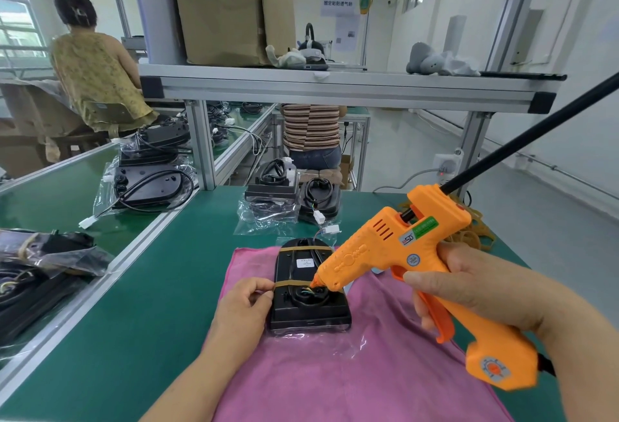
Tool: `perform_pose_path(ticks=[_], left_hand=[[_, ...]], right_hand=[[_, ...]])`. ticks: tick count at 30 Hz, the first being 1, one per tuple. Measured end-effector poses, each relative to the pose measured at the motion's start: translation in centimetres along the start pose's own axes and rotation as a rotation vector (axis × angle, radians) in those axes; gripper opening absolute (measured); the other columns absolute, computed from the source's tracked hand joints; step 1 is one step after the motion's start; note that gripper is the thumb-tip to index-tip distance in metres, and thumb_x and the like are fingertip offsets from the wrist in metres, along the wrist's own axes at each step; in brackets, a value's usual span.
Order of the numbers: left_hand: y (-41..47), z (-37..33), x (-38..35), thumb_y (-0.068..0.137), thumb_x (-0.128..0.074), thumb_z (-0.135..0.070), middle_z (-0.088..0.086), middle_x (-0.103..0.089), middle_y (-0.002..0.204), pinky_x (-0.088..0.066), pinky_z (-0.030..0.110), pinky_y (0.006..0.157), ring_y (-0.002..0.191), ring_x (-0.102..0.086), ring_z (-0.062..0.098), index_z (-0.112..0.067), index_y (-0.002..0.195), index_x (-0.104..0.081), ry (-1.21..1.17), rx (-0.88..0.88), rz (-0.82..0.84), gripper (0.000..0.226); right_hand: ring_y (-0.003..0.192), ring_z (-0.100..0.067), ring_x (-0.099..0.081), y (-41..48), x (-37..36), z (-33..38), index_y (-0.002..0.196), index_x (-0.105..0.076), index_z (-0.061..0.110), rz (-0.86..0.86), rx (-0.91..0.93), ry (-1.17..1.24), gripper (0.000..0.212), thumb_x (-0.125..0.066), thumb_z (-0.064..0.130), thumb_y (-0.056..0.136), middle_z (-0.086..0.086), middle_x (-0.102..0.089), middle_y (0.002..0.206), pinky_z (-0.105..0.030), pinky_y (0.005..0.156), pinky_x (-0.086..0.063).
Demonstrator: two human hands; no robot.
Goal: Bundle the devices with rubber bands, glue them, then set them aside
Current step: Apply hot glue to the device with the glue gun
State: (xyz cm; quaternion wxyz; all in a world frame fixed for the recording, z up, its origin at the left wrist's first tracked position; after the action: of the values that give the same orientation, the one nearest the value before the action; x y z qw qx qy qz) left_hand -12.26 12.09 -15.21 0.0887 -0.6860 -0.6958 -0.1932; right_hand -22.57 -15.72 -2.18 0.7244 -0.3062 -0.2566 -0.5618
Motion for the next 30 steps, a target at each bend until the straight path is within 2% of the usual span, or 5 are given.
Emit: perform_pose_path(ticks=[4,10,23,26,30], left_hand=[[0.1,0.1,0.0,0.093,-0.062,-0.010,-0.013,-0.072,0.087,-0.045,0.019,0.068,0.078,-0.064,-0.001,-0.032,0.084,-0.072,0.006,0.003,-0.001,0.025],[0.1,0.1,0.0,0.092,-0.062,-0.010,-0.015,-0.072,0.086,-0.044,0.020,0.068,0.077,-0.064,-0.003,-0.032,0.082,-0.072,0.009,-0.006,-0.008,0.026],[0.0,-0.4,0.1,0.092,-0.062,-0.007,-0.025,-0.068,0.083,-0.040,0.008,0.059,0.074,-0.062,-0.007,-0.030,0.081,-0.071,0.024,-0.031,-0.013,0.027],[0.0,-0.3,0.1,0.092,-0.062,-0.007,-0.025,-0.069,0.083,-0.039,0.007,0.059,0.073,-0.062,-0.007,-0.030,0.081,-0.071,0.018,-0.027,-0.009,0.027],[0.0,-0.4,0.1,0.092,-0.062,-0.008,-0.026,-0.068,0.082,-0.038,0.008,0.059,0.072,-0.060,-0.008,-0.031,0.080,-0.071,0.026,-0.024,-0.016,0.027]], right_hand=[[0.085,-0.025,-0.067,0.2,0.5,0.0,0.089,-0.059,0.018,-0.058,0.027,-0.153,0.023,-0.054,0.038,0.098,0.006,-0.064,0.078,-0.017,0.064,-0.047],[0.072,-0.015,-0.072,-0.2,-0.1,0.4,0.089,-0.067,0.021,-0.040,0.051,0.052,0.033,-0.057,0.052,0.093,0.002,-0.074,0.080,-0.028,0.067,-0.057],[0.079,-0.020,-0.068,-0.1,0.4,0.0,0.086,-0.062,0.018,-0.058,0.082,-0.092,0.031,-0.054,0.046,0.096,0.006,-0.067,0.076,-0.019,0.065,-0.050],[0.079,-0.019,-0.070,-0.3,0.3,-0.2,0.091,-0.062,0.022,-0.042,0.079,-0.054,0.030,-0.055,0.051,0.094,0.007,-0.070,0.077,-0.019,0.066,-0.052],[0.082,-0.018,-0.074,-0.2,-0.3,-0.6,0.115,-0.053,0.034,0.062,0.019,0.171,0.030,-0.060,0.052,0.092,-0.001,-0.076,0.090,-0.037,0.079,-0.059]])
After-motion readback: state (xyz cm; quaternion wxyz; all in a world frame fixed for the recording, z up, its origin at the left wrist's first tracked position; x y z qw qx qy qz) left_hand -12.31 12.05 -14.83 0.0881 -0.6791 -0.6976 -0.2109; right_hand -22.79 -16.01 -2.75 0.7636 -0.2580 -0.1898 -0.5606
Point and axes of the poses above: each hand's wrist, its own y-axis towards the middle knuckle, its own x-axis out of the back of the hand, z = x × y, the point moved 7 cm from there along y, towards the middle knuckle
